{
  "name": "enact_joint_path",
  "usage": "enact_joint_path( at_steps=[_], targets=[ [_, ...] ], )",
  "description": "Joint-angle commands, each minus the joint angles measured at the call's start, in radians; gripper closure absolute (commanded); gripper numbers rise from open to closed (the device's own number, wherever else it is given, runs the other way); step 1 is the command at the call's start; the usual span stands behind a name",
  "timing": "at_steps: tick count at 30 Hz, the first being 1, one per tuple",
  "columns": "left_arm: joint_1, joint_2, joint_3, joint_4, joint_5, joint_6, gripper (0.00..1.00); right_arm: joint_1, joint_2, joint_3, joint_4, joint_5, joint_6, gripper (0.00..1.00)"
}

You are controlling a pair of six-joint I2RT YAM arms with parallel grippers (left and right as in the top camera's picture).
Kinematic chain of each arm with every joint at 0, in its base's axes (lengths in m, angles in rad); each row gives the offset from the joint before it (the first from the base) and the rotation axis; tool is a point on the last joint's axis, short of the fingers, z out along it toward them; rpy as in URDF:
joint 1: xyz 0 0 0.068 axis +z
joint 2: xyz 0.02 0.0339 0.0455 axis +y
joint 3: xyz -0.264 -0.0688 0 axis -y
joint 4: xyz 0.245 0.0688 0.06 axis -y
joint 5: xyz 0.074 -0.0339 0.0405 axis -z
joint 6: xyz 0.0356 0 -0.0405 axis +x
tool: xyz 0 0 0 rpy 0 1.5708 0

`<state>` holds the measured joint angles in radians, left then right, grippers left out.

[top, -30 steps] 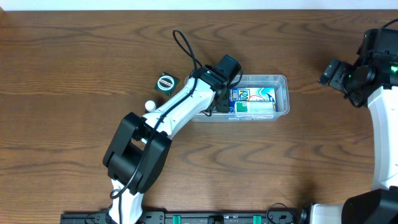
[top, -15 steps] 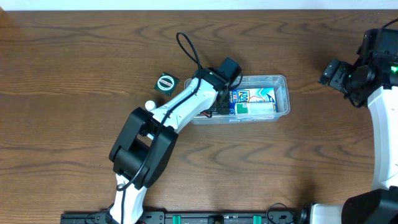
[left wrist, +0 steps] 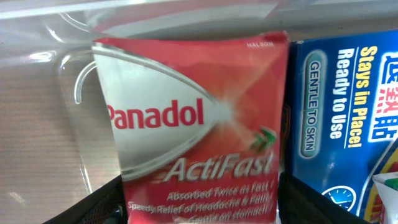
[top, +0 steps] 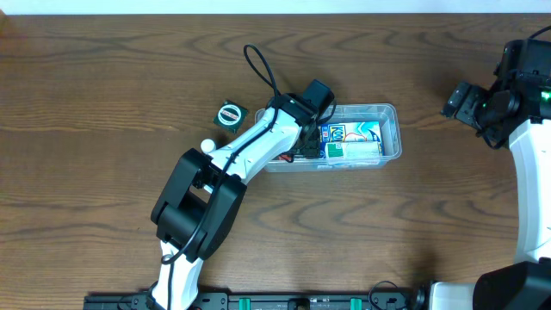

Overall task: Pack container
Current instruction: 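Lower the red packet into the container and open left gripper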

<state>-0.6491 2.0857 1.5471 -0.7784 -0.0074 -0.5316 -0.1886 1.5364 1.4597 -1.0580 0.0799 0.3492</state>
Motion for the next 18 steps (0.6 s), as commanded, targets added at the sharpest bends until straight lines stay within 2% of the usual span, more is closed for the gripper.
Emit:
enact_joint_path(
  at_steps=[1, 11, 18],
  targets=[
    [0.005, 0.012, 0.002, 0.0, -0.012, -0.009, 0.25, -0.008, -0.005, 0.012, -0.002, 0.006, 0.013, 0.01],
    [0.018, 0.0, 0.005, -0.001, -0.009, -0.008, 0.25, -0.007, -0.005, 0.012, -0.002, 0.006, 0.013, 0.01],
    [0.047, -0.094, 0.006, -0.016, 0.019, 0.002, 0.22, -0.007, -0.005, 0.012, -0.002, 0.006, 0.013, 0.01]
  ],
)
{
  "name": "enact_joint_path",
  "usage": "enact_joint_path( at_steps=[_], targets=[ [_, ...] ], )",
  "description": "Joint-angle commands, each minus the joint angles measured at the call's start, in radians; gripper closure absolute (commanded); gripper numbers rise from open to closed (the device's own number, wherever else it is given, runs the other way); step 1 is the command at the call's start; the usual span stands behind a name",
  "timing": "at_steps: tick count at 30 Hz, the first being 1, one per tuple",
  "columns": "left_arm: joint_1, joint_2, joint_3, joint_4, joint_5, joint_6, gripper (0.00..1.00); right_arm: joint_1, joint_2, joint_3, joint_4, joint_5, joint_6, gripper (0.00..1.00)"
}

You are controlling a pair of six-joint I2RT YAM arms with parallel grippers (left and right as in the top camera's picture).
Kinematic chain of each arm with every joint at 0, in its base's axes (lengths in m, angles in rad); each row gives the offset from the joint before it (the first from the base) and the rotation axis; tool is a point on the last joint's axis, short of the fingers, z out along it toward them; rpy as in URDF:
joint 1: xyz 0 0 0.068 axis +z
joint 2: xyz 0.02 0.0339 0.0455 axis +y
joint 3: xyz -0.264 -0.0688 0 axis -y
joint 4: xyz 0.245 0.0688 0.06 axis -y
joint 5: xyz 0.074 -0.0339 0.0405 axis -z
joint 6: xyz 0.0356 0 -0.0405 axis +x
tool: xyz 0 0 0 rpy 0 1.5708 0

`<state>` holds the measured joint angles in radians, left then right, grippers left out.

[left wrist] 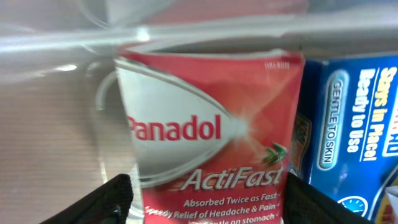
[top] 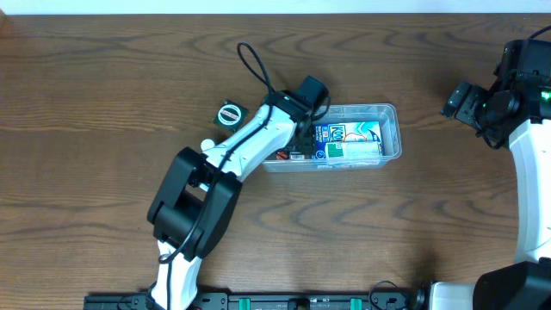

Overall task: Pack container
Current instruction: 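Lower the red packet into the container and open left gripper, then move left gripper to the green Zam-Buk box and grasp it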

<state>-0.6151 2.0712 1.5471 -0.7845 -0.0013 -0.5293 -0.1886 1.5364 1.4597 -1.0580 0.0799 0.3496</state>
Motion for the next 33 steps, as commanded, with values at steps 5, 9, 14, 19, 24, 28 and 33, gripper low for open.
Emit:
enact_joint_path(
  at_steps=[5, 9, 14, 19, 24, 28, 33],
  targets=[
    [0.012, -0.201, 0.008, -0.074, 0.05, 0.001, 0.22, -0.007, -0.005, 0.012, -0.002, 0.006, 0.013, 0.01],
    [0.009, -0.303, 0.008, -0.094, 0.05, 0.022, 0.21, -0.007, -0.005, 0.012, -0.002, 0.006, 0.013, 0.01],
    [0.033, -0.406, 0.008, -0.093, 0.033, 0.108, 0.21, -0.007, -0.005, 0.012, -0.002, 0.006, 0.013, 0.01],
    [0.12, -0.436, 0.008, -0.091, -0.019, 0.22, 0.19, -0.007, -0.005, 0.012, -0.002, 0.006, 0.013, 0.01],
    [0.266, -0.416, 0.007, -0.079, -0.019, 0.343, 0.13, -0.007, -0.005, 0.012, -0.002, 0.006, 0.013, 0.01],
    [0.368, -0.394, 0.007, -0.055, -0.014, 0.41, 0.12, -0.007, -0.005, 0.012, -0.002, 0.006, 0.013, 0.01],
    [0.437, -0.341, 0.007, -0.036, -0.005, 0.542, 0.09, -0.007, -0.005, 0.012, -0.002, 0.006, 0.013, 0.01]
  ],
)
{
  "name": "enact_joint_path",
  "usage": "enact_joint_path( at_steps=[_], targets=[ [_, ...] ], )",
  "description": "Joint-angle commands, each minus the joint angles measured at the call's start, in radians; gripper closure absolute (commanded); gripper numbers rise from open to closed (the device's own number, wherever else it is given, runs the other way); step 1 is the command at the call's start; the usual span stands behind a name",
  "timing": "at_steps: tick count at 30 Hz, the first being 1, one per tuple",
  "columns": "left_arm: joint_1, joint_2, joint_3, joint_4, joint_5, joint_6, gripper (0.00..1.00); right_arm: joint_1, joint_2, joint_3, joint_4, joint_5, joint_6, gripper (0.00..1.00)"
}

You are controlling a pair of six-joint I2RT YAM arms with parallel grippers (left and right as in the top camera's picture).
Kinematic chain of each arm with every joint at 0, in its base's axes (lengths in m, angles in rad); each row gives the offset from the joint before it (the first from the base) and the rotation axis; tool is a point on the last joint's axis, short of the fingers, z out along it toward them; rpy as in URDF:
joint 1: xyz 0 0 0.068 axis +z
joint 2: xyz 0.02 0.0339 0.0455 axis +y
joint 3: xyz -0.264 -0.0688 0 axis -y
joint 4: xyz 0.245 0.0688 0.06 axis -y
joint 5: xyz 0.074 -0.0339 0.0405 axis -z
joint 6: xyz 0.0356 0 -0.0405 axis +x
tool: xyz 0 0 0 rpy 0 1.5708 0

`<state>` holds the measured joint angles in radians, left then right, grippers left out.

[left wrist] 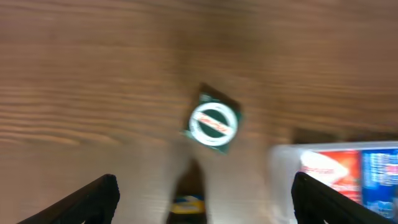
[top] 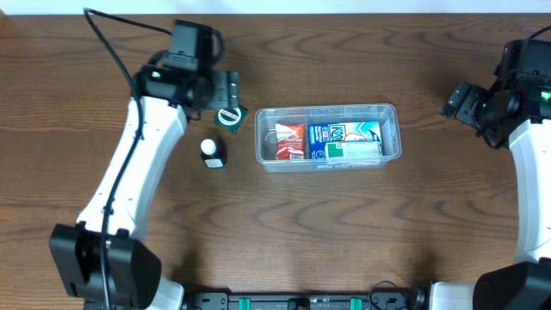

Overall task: Pack container
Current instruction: 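Move left gripper to the green Zam-Buk box and grasp it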

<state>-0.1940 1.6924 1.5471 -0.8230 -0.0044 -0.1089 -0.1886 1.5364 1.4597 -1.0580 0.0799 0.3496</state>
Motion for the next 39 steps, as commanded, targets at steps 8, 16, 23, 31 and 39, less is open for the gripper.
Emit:
enact_joint_path(
  at_steps=[8, 16, 23, 31, 39],
  targets=[
    [0.019, 0.169, 0.007, 0.003, 0.023, 0.254, 0.09, -0.007, -0.005, 0.012, -0.002, 0.006, 0.013, 0.01],
    [0.018, 0.318, 0.007, 0.019, 0.03, 0.266, 0.09, -0.007, -0.005, 0.012, -0.002, 0.006, 0.013, 0.01],
    [0.019, 0.371, 0.007, 0.055, 0.092, 0.317, 0.09, -0.007, -0.005, 0.012, -0.002, 0.006, 0.013, 0.01],
    [0.015, 0.393, 0.007, 0.077, 0.106, 0.364, 0.09, -0.007, -0.005, 0.012, -0.002, 0.006, 0.013, 0.01],
    [0.011, 0.435, 0.001, 0.077, 0.107, 0.383, 0.09, -0.007, -0.005, 0.012, -0.002, 0.006, 0.013, 0.01]
  ],
)
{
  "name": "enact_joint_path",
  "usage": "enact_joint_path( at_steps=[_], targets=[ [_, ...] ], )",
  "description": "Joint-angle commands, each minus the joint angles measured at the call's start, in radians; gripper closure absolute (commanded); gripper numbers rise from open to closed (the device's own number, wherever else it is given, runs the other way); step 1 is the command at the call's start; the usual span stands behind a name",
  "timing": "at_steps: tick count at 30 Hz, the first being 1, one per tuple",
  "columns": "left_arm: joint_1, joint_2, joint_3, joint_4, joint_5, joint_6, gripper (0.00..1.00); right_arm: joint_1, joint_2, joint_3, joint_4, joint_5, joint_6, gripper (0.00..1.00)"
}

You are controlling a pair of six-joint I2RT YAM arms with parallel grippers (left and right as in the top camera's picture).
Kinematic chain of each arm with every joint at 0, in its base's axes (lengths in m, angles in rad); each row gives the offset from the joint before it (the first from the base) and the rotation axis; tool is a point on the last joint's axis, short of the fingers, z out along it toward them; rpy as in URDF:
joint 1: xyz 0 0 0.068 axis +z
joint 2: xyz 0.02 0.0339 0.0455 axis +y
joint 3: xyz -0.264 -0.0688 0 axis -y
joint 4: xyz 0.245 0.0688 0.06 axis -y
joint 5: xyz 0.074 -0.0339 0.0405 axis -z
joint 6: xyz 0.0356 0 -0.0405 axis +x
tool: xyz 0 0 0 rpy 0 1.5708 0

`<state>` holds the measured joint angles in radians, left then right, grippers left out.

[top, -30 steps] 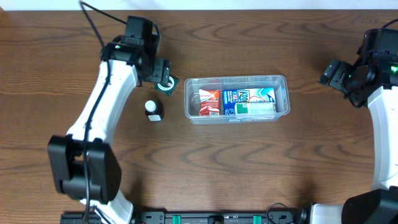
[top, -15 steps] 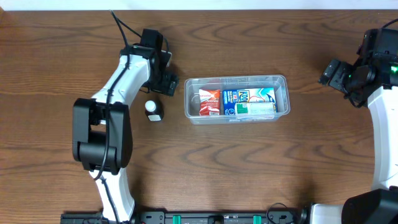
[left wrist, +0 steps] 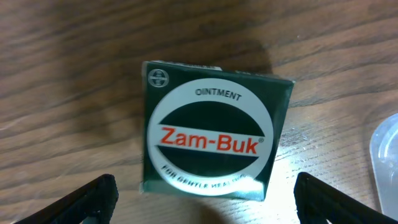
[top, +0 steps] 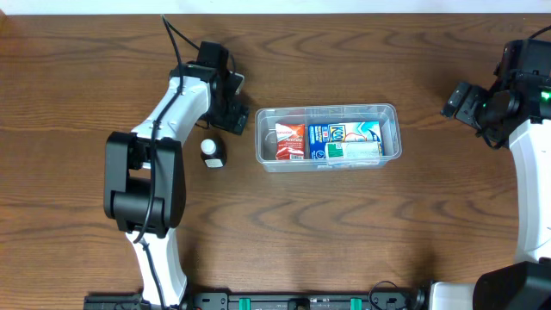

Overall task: Pack container
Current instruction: 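Move left gripper to the green Zam-Buk box and grasp it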

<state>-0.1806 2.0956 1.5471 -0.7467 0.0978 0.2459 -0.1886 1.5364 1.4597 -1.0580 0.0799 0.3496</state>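
The clear plastic container (top: 389, 114) lies mid-table and holds a red Panadol box (top: 290, 142), a blue box (top: 344, 133) and a green-and-white box (top: 351, 151). Left of it on the wood lies a dark green Zam-Buk ointment box (left wrist: 214, 140), face up. My left gripper (left wrist: 205, 196) hangs open low over this box, its fingers (left wrist: 87, 202) standing wide on either side without touching it. In the overhead view the left gripper (top: 227, 110) covers the box. A small white-capped bottle (top: 211, 152) stands just below. My right gripper (top: 459, 102) hovers far right.
The container's rounded corner (left wrist: 387, 163) shows at the right edge of the left wrist view, close to the ointment box. Bare wooden table (top: 344, 241) lies in front of and behind the container. The left arm's cable (top: 172, 34) loops toward the back edge.
My left gripper has come down from well above the ointment box to just over it, still open. The box now fills the wrist view. The right arm has not moved.
My left gripper was inside the container with its fingers either side of the red Panadol box. Then it had backed off slightly. Later it was out to the left, open above the ointment box, with the Panadol box left inside. Now it is low over the ointment box.
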Motion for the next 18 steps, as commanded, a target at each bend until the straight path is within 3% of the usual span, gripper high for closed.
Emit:
enact_joint_path(
  at_steps=[1, 8, 14, 18],
  targets=[
    [-0.002, 0.036, 0.001, 0.002, 0.005, 0.031, 0.09, -0.007, -0.005, 0.012, -0.002, 0.006, 0.013, 0.01],
    [-0.002, 0.062, 0.001, 0.013, 0.005, 0.031, 0.1, -0.008, -0.005, 0.012, -0.001, 0.006, 0.013, 0.01],
    [-0.002, 0.068, 0.001, 0.016, 0.005, 0.029, 0.32, -0.007, -0.005, 0.012, -0.001, 0.006, 0.013, 0.01],
    [-0.002, 0.068, 0.001, 0.013, 0.004, -0.02, 0.33, -0.007, -0.005, 0.012, -0.002, 0.006, 0.013, 0.01]
  ],
)
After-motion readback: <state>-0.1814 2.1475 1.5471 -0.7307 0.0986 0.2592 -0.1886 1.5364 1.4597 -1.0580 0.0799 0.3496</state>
